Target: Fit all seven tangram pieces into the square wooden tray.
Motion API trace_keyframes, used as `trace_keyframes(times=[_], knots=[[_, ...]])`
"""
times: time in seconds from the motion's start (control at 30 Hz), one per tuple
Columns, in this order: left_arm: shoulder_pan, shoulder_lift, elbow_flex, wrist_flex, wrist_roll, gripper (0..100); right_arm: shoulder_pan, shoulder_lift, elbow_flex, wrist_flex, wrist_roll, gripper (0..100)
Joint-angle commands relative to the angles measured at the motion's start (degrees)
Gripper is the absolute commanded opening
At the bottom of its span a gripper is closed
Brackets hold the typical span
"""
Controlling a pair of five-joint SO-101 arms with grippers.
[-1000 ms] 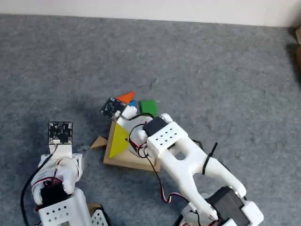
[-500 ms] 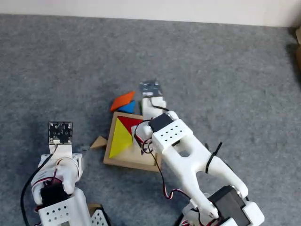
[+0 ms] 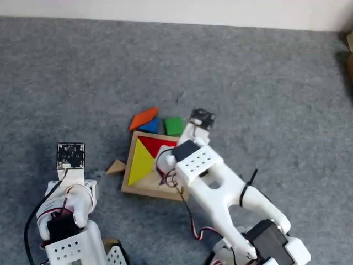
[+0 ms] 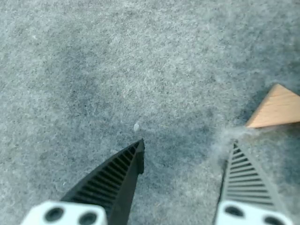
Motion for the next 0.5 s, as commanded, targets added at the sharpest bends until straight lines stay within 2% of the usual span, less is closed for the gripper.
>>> trace_keyframes(times=[0.0,0.17,0.27,0.33,0.47], knots=[[-0.66,0.04,-1.01,-0.18,-0.62,27,-3.38,-2.68,-0.31,-0.75,-0.88,36.1],[-0.75,0.04,-1.01,-0.18,-0.62,27,-2.07,-3.30,-0.57,-0.66,-0.70,34.4],[-0.75,0.04,-1.01,-0.18,-0.62,27,0.40,-3.30,-0.75,-0.57,1.49,28.8],[-0.75,0.04,-1.01,-0.18,-0.62,27,1.45,-3.38,-3.21,-0.75,6.42,21.5],[-0.75,0.04,-1.01,-0.18,-0.62,27,2.86,-3.38,-8.75,-1.10,16.26,0.2]])
